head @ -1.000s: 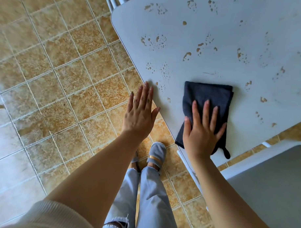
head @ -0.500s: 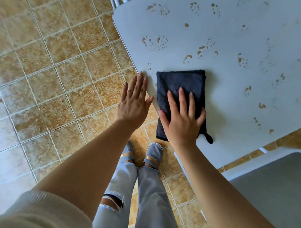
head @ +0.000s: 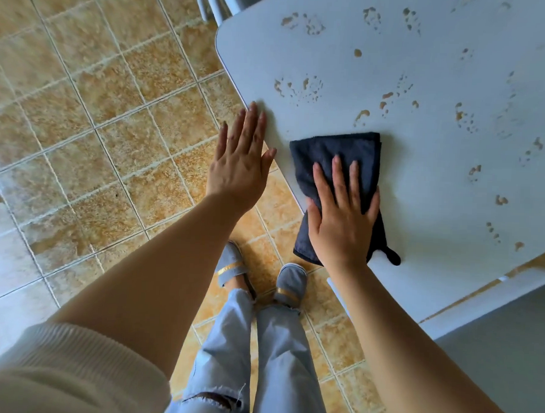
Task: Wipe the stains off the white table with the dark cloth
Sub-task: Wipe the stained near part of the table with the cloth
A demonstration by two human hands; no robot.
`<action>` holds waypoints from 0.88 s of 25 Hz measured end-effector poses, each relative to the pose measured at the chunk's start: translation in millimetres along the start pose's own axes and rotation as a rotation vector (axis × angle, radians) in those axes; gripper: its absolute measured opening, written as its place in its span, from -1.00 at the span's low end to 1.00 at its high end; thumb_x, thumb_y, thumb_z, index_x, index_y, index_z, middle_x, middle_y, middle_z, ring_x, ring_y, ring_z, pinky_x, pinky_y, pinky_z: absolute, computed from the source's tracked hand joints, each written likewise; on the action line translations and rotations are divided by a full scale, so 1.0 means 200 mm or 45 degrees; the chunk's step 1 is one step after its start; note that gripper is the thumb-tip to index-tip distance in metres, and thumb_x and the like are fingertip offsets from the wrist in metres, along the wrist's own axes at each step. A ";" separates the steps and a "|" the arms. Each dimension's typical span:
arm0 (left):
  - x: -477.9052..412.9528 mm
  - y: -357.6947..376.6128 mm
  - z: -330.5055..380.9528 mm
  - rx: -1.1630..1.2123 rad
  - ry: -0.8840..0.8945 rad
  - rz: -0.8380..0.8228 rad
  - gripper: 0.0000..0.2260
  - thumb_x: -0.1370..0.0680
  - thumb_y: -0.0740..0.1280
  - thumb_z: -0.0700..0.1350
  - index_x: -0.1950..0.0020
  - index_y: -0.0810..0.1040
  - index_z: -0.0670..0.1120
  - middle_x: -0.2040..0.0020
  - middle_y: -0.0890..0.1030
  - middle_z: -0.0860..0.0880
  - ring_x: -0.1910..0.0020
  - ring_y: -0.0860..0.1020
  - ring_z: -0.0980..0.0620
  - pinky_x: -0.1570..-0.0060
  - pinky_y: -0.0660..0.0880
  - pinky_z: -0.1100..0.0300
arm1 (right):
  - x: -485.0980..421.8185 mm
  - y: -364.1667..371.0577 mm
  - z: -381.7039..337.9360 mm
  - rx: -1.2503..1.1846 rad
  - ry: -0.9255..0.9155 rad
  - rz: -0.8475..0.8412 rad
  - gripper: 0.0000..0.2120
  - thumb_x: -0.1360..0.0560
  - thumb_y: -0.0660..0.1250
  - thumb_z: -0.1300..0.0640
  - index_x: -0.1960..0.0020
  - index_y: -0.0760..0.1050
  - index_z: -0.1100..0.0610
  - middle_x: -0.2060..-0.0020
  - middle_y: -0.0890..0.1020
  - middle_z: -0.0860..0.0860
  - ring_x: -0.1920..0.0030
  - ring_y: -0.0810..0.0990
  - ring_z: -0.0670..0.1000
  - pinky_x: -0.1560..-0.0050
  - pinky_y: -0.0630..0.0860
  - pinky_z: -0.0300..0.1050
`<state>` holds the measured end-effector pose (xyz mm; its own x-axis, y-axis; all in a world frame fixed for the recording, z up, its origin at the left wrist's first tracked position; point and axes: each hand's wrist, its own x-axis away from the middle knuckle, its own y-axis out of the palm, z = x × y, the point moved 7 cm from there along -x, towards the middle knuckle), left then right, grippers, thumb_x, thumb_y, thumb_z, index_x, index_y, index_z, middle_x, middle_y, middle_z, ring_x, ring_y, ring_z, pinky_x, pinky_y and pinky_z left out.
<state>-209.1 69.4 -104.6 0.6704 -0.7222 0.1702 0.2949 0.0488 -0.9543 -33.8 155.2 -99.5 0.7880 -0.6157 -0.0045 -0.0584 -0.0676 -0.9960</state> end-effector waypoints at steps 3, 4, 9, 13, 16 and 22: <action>-0.02 -0.01 -0.03 -0.032 0.098 -0.003 -0.47 -0.69 -0.11 0.09 -0.60 -0.11 -0.09 -0.60 -0.12 -0.05 -0.57 -0.17 0.00 -0.53 -0.20 0.03 | -0.03 -0.01 0.12 0.026 0.231 0.058 -0.51 -0.68 0.06 -0.12 -0.58 0.22 -0.06 -0.58 0.25 0.03 -0.59 0.18 0.14 -0.46 0.22 0.37; -0.02 -0.01 -0.03 -0.029 0.110 -0.004 -0.47 -0.69 -0.11 0.09 -0.60 -0.12 -0.09 -0.60 -0.12 -0.05 -0.57 -0.16 -0.01 -0.53 -0.19 0.02 | -0.09 -0.02 0.14 0.016 0.336 0.097 -0.52 -0.68 0.07 -0.12 -0.57 0.25 -0.05 -0.57 0.28 0.04 -0.58 0.21 0.16 -0.44 0.25 0.39; -0.03 -0.02 -0.06 0.004 0.093 -0.004 -0.48 -0.69 -0.14 0.09 -0.60 -0.10 -0.09 -0.60 -0.11 -0.03 -0.57 -0.17 0.00 -0.53 -0.22 0.04 | -0.41 0.02 -0.14 -0.072 0.308 0.115 -0.52 -0.66 0.10 -0.11 -0.55 0.30 -0.05 -0.56 0.29 0.03 -0.58 0.21 0.17 -0.42 0.25 0.40; -0.09 -0.04 -0.08 0.062 0.042 -0.006 -0.48 -0.69 -0.13 0.08 -0.60 -0.10 -0.11 -0.60 -0.11 -0.04 -0.57 -0.17 0.01 -0.53 -0.21 0.03 | -0.25 0.04 -0.30 -0.066 0.206 0.041 -0.51 -0.68 0.05 -0.10 -0.59 0.21 -0.06 -0.59 0.24 0.01 -0.60 0.16 0.11 -0.48 0.21 0.29; -0.12 -0.04 -0.09 0.080 0.014 0.012 -0.49 -0.69 -0.10 0.06 -0.60 -0.09 -0.11 -0.60 -0.11 -0.03 -0.57 -0.17 0.01 -0.53 -0.23 0.05 | -0.06 0.03 -0.18 -0.029 0.127 -0.071 -0.49 -0.67 0.03 -0.09 -0.61 0.13 -0.07 -0.61 0.16 -0.01 -0.62 0.09 0.08 -0.52 0.16 0.27; -0.12 -0.02 -0.10 0.046 0.013 0.017 -0.48 -0.69 -0.10 0.08 -0.60 -0.10 -0.09 -0.60 -0.11 -0.02 -0.57 -0.17 0.00 -0.53 -0.21 0.02 | -0.24 -0.02 0.22 -0.045 0.551 0.005 -0.48 -0.65 0.06 -0.08 -0.58 0.23 -0.02 -0.59 0.21 0.05 -0.60 0.14 0.14 -0.48 0.20 0.37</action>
<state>-239.8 72.6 -108.8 0.6674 -0.7285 0.1547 0.3104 0.0832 -0.9470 -44.6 220.0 -99.1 0.4588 -0.8877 0.0374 -0.0878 -0.0872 -0.9923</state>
